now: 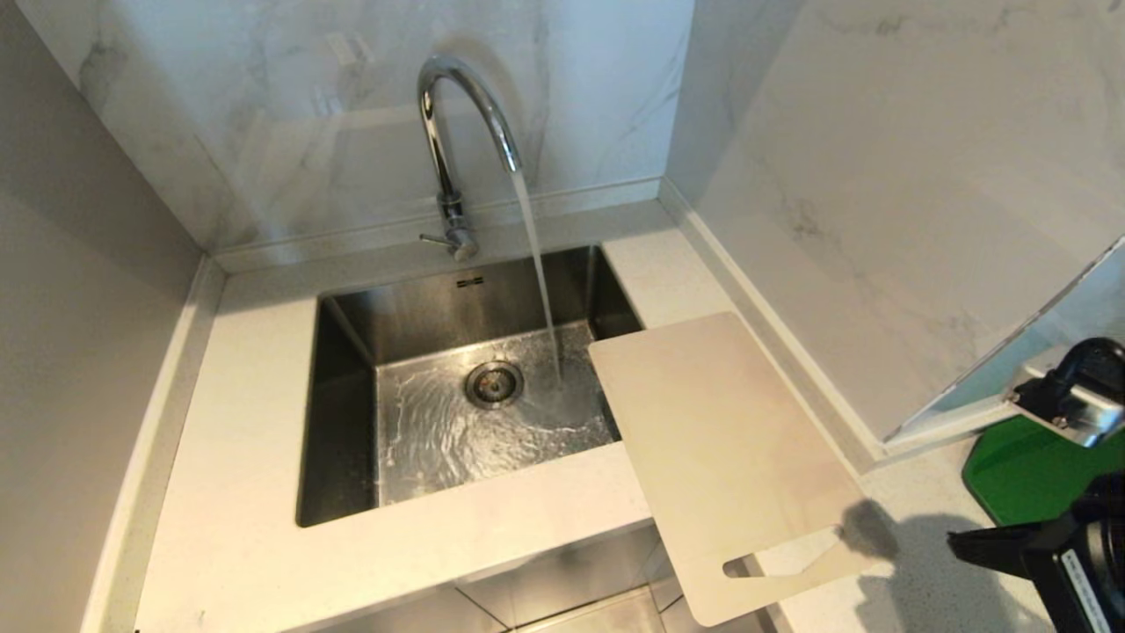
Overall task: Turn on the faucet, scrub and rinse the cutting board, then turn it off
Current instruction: Pick up the cutting board
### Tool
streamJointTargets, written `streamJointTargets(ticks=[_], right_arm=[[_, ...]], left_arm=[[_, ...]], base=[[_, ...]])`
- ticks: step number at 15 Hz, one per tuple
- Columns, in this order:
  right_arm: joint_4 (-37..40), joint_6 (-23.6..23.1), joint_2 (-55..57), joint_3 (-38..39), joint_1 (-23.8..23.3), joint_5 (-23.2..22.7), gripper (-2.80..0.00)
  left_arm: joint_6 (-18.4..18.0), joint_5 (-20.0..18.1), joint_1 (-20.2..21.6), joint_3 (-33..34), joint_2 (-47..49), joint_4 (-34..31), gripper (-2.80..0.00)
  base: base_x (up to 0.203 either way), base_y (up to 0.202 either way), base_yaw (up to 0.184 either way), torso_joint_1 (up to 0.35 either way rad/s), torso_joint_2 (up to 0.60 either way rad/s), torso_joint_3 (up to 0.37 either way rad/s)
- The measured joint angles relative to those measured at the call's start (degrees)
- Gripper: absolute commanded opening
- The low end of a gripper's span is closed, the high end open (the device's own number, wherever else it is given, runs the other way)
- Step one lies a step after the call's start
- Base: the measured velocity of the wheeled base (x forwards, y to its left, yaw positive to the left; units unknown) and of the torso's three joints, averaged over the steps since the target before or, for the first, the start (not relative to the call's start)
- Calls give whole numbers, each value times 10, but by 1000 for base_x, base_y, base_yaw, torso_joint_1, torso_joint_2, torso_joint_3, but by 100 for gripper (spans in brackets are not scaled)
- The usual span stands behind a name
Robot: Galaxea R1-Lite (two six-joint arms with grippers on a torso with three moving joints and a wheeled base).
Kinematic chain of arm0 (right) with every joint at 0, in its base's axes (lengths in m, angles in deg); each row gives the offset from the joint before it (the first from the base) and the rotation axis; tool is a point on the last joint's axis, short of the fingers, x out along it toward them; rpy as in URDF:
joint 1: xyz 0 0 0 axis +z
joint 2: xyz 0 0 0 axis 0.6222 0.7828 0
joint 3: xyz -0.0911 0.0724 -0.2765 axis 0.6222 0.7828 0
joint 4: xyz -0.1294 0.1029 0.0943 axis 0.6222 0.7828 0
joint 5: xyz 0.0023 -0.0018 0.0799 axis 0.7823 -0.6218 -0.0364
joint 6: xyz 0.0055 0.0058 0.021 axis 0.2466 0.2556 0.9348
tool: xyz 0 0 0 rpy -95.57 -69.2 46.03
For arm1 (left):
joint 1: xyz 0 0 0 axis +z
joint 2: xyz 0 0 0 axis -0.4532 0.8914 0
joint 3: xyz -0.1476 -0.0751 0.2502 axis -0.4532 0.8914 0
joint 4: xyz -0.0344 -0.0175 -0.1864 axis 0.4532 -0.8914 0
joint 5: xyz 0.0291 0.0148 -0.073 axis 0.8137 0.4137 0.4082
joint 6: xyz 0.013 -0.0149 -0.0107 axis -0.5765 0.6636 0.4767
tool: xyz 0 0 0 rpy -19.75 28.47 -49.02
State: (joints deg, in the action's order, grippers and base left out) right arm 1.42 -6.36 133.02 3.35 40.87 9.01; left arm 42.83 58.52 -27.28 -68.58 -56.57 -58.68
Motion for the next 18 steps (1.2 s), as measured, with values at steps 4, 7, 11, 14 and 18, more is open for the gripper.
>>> streamJointTargets(ticks=[4,7,11,14,18], right_arm=[[-1,-44,35,10,2,-7,-280],[-1,-135,49,28,6,-4,-280],[0,-201,64,31,35,50,-280],[-4,-230,80,29,62,110,-280],[-20,-237,92,23,100,163,-280]], left_arm=[[0,0,0,0,0,0,-280],[0,0,0,0,0,0,-280],[0,0,0,0,0,0,-280],[0,0,0,0,0,0,-280],[0,0,0,0,0,0,-280]], base=[[0,0,0,0,0,0],[0,0,0,0,0,0],[0,0,0,0,0,0],[0,0,0,0,0,0],[0,0,0,0,0,0]])
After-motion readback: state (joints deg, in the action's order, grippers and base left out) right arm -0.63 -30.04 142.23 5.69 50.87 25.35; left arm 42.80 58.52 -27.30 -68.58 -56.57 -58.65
